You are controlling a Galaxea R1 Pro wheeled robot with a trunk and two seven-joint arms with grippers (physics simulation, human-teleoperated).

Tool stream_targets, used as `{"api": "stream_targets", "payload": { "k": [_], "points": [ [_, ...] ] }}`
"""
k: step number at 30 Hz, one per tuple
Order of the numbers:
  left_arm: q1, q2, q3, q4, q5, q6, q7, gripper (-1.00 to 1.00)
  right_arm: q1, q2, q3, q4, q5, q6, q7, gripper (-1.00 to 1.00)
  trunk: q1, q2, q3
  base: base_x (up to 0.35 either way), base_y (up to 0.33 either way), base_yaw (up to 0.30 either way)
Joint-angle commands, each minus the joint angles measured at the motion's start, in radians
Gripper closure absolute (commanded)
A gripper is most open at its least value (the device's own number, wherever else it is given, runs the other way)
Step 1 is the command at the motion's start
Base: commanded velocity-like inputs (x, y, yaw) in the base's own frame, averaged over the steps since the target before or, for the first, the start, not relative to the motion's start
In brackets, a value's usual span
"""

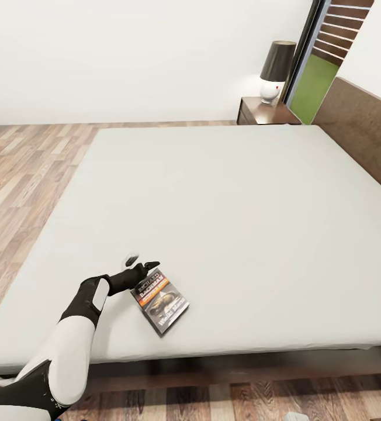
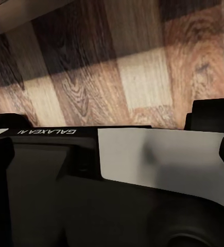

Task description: In the bedroom, move the book from the bed onto either nightstand, and place the two sandals side by side next to the bed.

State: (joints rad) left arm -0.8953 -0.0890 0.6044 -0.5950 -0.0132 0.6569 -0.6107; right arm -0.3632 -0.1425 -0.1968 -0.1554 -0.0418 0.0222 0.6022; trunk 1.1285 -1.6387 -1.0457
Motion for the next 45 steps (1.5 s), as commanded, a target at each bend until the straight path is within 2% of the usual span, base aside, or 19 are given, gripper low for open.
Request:
{"api": "stream_targets", "payload": {
  "k": [1, 25, 45],
  "points": [
    [-0.001, -0.001, 0.006, 0.0, -0.011, 0.009, -0.001, -1.0, 0.0, 0.0, -0.003, 0.0, -0.004, 0.002, 0.005, -1.0, 0.0, 0.0, -0.001, 0.0, -0.006, 0.0],
    [-0.001, -0.001, 0.005, 0.0, -0.011, 0.009, -0.001, -1.0, 0.0, 0.0, -0.003, 0.0, -0.004, 0.002, 0.005, -1.0, 0.0, 0.0, -0.001, -0.046, -0.002, 0.0],
    [-0.001, -0.005, 0.005, 0.001, -0.011, 0.009, -0.001, -1.0, 0.0, 0.0, -0.003, 0.0, -0.004, 0.002, 0.005, -1.0, 0.0, 0.0, -0.001, 0.0, -0.098, 0.0]
  ]
}}
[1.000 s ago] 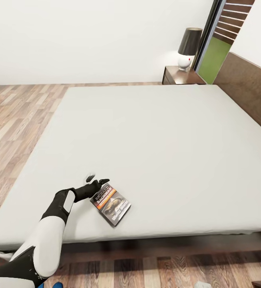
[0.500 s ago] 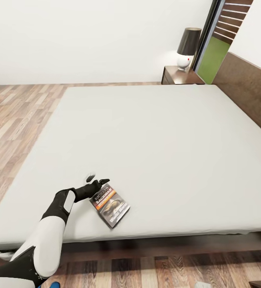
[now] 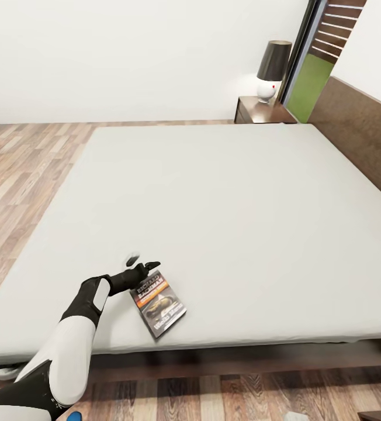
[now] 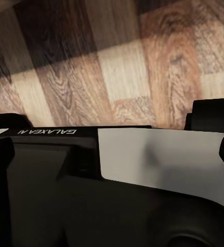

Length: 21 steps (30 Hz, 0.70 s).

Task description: In the bedroom, move the book from the bed onto either nightstand, and place the two sandals side by side next to the bed.

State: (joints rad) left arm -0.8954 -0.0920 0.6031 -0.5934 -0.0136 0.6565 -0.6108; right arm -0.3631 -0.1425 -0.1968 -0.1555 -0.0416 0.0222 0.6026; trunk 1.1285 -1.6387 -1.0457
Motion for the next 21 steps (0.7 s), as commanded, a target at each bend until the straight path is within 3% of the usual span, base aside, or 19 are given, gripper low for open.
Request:
{"api": "stream_targets", "payload": {
  "k": [1, 12, 21],
  "points": [
    [0.0, -0.002, 0.006, 0.0, -0.011, 0.009, -0.001, -1.0, 0.0, 0.0, -0.003, 0.001, -0.004, 0.002, 0.005, -1.0, 0.0, 0.0, -0.001, 0.0, -0.054, 0.0],
    [0.0, -0.002, 0.006, 0.0, -0.01, 0.009, -0.001, -1.0, 0.0, 0.0, -0.003, 0.001, -0.004, 0.002, 0.004, -1.0, 0.0, 0.0, -0.001, 0.0, -0.008, 0.0],
    [0.0, -0.002, 0.006, 0.0, -0.01, 0.009, -0.001, -1.0, 0.0, 0.0, -0.003, 0.001, -0.004, 0.002, 0.004, -1.0, 0.0, 0.0, -0.001, -0.121, 0.0, 0.0]
  ]
}}
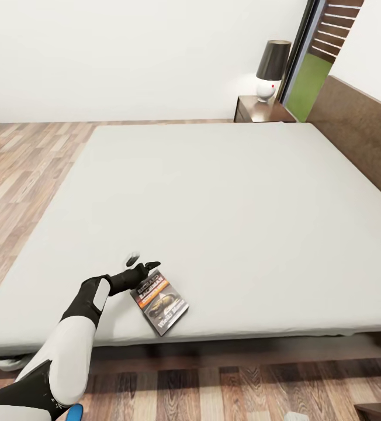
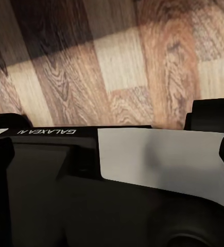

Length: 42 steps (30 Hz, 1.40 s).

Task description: In the bedroom, move the book from the bed onto either nightstand, and place the two sandals side by side next to the bed.

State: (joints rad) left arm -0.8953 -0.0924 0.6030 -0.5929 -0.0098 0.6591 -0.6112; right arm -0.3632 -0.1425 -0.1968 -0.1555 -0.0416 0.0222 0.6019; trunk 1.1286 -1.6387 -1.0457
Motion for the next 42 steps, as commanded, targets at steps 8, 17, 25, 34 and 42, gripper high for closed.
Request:
{"api": "stream_targets", "payload": {
  "k": [8, 17, 25, 34, 42],
  "points": [
    [-0.001, -0.001, 0.006, 0.0, -0.013, 0.007, -0.001, -1.0, 0.0, 0.0, -0.003, 0.001, -0.004, 0.002, 0.004, -1.0, 0.0, 0.0, -0.001, -0.01, 0.0, 0.0],
    [-0.001, -0.001, 0.006, 0.0, -0.013, 0.007, -0.002, -1.0, 0.0, 0.0, -0.003, 0.001, -0.004, 0.002, 0.005, -1.0, 0.0, 0.0, -0.001, 0.0, 0.0, 0.0],
    [-0.001, -0.001, 0.006, 0.001, -0.013, 0.007, -0.001, -1.0, 0.0, 0.0, -0.003, 0.001, -0.004, 0.002, 0.005, -1.0, -0.015, 0.028, 0.012, 0.0, 0.0, 0.0],
    [-0.001, -0.001, 0.006, 0.001, -0.013, 0.007, -0.001, -1.0, 0.0, 0.0, -0.003, 0.001, -0.004, 0.002, 0.004, -1.0, -0.015, 0.028, 0.012, 0.0, 0.0, 0.0],
    [-0.001, -0.001, 0.006, 0.0, -0.013, 0.007, -0.001, -1.0, 0.0, 0.0, -0.003, 0.001, -0.004, 0.002, 0.004, -1.0, -0.027, 0.049, 0.021, 0.0, 0.0, 0.0]
  ]
}}
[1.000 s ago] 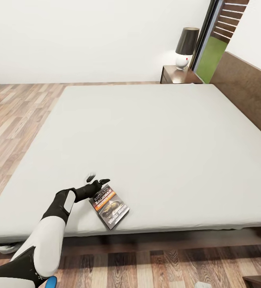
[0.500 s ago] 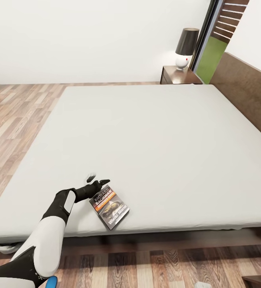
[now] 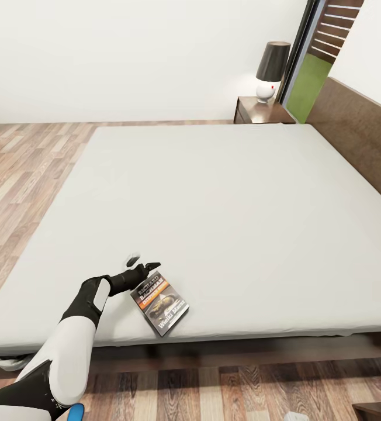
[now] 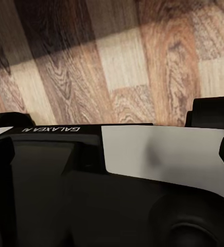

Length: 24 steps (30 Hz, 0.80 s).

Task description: In the bedroom, move the book from the bed onto either nightstand, and place the two sandals side by side next to the bed.

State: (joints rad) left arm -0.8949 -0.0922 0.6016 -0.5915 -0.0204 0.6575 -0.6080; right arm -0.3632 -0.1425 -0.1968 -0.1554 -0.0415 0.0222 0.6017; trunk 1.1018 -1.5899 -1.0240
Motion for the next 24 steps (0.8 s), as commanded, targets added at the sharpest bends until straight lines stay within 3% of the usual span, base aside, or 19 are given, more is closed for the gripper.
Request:
{"api": "stream_targets", "payload": {
  "k": [1, 24],
  "points": [
    [-0.001, -0.001, 0.007, -0.001, -0.003, 0.008, -0.004, -1.0, 0.0, 0.0, -0.003, 0.001, -0.004, 0.002, 0.005, -1.0, 0.0, 0.0, -0.001, 0.0, 0.0, 0.0],
    [-0.001, -0.001, 0.009, -0.001, -0.003, 0.008, -0.007, -1.0, 0.0, 0.0, -0.003, 0.001, -0.004, 0.002, 0.004, -1.0, 0.0, 0.0, -0.001, 0.0, 0.0, 0.0]
  ]
}}
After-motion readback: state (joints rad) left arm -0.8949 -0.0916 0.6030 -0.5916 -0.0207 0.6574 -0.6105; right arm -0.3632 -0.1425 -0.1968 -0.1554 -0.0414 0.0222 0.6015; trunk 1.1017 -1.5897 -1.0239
